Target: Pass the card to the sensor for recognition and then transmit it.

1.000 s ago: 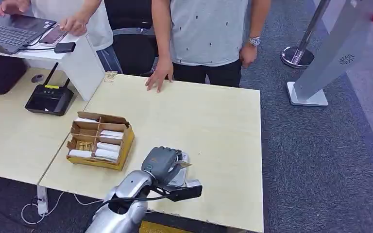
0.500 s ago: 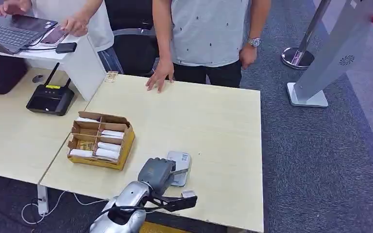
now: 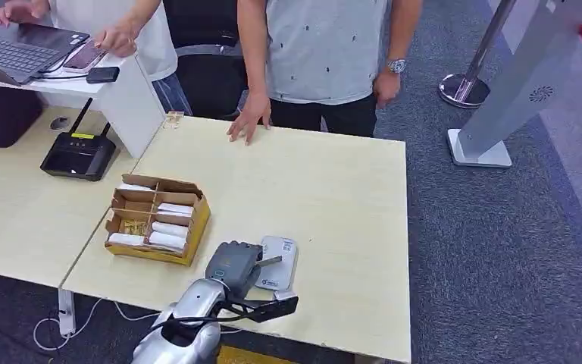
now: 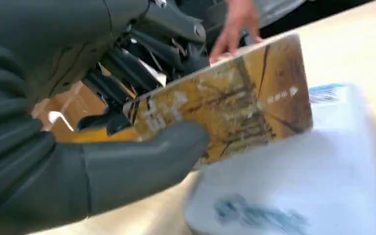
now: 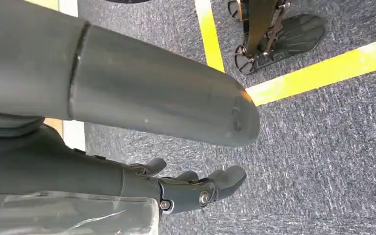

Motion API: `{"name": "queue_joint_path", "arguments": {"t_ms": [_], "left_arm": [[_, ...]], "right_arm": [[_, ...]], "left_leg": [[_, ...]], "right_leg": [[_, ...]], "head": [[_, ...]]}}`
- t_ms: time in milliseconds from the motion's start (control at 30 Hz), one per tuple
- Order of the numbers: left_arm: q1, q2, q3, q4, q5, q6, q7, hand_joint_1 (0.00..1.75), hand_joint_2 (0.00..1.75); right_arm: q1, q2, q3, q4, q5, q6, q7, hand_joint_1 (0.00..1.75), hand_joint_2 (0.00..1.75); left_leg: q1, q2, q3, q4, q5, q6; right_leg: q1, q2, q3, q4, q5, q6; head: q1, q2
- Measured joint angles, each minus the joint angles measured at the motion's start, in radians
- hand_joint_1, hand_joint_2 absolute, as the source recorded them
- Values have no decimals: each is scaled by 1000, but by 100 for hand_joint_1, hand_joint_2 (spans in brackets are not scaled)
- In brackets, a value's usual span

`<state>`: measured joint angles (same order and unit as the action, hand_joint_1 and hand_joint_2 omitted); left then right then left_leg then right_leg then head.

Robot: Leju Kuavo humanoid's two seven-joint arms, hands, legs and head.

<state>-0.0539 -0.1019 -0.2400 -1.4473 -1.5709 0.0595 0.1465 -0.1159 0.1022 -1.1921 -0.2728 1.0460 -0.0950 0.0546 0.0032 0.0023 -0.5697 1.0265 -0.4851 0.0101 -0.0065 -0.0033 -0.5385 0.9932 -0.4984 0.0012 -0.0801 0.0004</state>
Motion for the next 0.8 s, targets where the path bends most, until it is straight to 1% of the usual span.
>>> {"name": "queue_joint_path", "arguments": {"t_ms": [67,200,600,700,800], "left_arm": [[-8,10,21,-19,-1,-9,2,175,175],[-36,28,60,-55,-1,-6,17,175,175],[-191,103,208,-153,-1,-6,35,175,175],[-231,123,238,-157,-1,-9,50,175,175],[-263,153,260,-160,-1,-21,77,175,175]], "right_arm": [[0,0,0,0,3,6,4,0,0],[0,0,0,0,9,14,5,0,0],[0,0,0,1,35,35,4,0,0],[-1,0,0,2,41,36,2,0,0],[-1,0,0,3,45,36,2,0,0]], "left_leg": [[0,0,0,0,0,0],[0,0,0,0,0,0],[0,0,0,0,1,0],[0,0,0,0,1,0],[0,0,0,0,1,0]], "right_leg": [[0,0,0,0,0,0],[0,0,0,1,0,0],[0,0,0,1,0,0],[0,0,0,1,0,0],[0,0,0,1,0,0]], "head": [[0,0],[0,0],[0,0],[0,0],[0,0]]}}
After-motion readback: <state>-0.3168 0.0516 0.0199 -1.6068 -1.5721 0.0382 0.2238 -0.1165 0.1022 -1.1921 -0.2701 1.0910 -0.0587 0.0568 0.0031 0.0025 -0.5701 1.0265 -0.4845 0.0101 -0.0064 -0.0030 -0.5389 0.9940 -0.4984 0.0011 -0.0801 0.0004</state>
